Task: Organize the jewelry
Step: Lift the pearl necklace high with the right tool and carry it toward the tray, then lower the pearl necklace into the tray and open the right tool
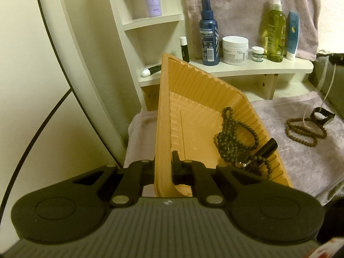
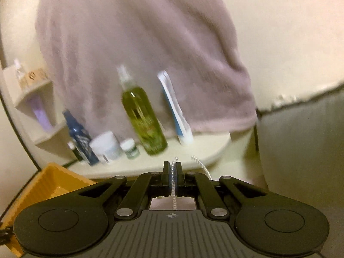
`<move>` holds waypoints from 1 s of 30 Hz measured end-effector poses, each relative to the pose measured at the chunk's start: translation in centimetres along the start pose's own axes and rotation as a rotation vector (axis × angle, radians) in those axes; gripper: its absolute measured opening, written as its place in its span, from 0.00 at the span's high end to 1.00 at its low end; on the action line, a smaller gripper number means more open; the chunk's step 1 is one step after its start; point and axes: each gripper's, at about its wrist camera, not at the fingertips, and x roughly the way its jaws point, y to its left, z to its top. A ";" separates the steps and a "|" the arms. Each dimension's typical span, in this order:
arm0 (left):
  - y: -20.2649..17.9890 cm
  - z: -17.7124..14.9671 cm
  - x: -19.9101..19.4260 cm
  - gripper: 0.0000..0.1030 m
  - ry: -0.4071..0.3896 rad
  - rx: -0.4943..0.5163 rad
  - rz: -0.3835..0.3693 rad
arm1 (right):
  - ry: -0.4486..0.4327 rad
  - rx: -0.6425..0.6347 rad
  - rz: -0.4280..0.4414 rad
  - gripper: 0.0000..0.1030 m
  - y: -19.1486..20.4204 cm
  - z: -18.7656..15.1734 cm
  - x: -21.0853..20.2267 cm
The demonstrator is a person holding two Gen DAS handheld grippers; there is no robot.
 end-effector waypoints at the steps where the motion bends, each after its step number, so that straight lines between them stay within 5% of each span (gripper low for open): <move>1: 0.0 0.0 0.0 0.94 0.000 0.000 -0.001 | -0.008 -0.005 0.009 0.98 0.3 0.4 -0.3; 17: 0.0 0.1 -0.1 0.93 -0.003 -0.001 -0.008 | 0.013 -0.109 0.227 0.98 8.3 2.8 -1.5; 30: 0.1 0.1 -0.2 0.93 -0.007 -0.005 -0.018 | 0.105 -0.149 0.452 0.98 17.9 0.7 3.5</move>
